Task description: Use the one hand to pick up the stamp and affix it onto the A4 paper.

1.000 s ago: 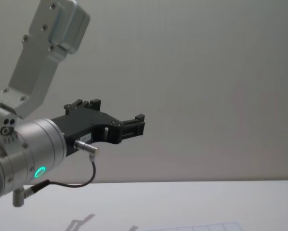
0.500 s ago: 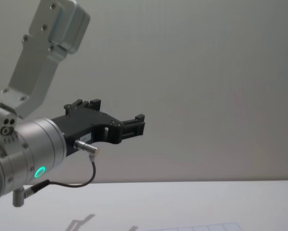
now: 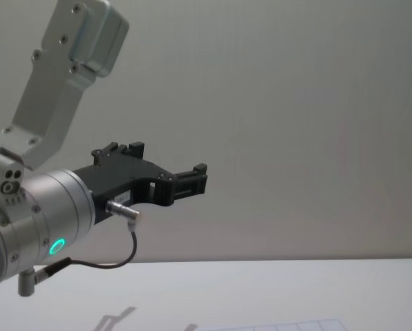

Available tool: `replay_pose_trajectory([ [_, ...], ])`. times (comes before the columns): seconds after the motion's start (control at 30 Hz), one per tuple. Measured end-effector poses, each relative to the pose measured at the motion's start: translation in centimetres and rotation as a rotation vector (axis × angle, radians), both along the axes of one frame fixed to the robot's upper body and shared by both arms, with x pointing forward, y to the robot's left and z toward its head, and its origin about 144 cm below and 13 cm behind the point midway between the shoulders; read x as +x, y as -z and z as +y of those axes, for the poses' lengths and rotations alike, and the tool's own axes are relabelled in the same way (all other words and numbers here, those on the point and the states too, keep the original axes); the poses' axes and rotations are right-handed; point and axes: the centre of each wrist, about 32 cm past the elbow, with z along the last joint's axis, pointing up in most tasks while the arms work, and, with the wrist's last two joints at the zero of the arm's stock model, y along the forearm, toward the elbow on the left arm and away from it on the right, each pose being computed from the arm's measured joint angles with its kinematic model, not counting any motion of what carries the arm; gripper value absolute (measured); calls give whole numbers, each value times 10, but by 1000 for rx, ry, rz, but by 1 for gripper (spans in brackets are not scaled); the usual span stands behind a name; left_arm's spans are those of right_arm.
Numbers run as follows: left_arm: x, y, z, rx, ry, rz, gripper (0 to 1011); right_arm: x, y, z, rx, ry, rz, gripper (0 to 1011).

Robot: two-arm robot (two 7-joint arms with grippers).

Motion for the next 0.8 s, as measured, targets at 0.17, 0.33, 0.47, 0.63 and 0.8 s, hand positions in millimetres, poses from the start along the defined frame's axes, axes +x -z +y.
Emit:
replay_pose_trajectory([
  [0.17, 0, 0, 0, 0, 0, 0, 1001, 0, 0, 0, -1, -1, 0, 219],
  [0.33, 0, 0, 0, 0, 0, 0, 1001, 1, 0, 0, -1, -3, -2, 219],
  [0.47, 0, 0, 0, 0, 0, 0, 1001, 2, -1, 1, 6, -13, -26, 219],
  [0.63, 0, 0, 0, 0, 0, 0, 1001, 5, -4, 4, 30, -43, -78, 219],
  [0.8, 0, 0, 0, 0, 0, 0, 1001, 9, -9, 10, 63, -83, -127, 219],
])
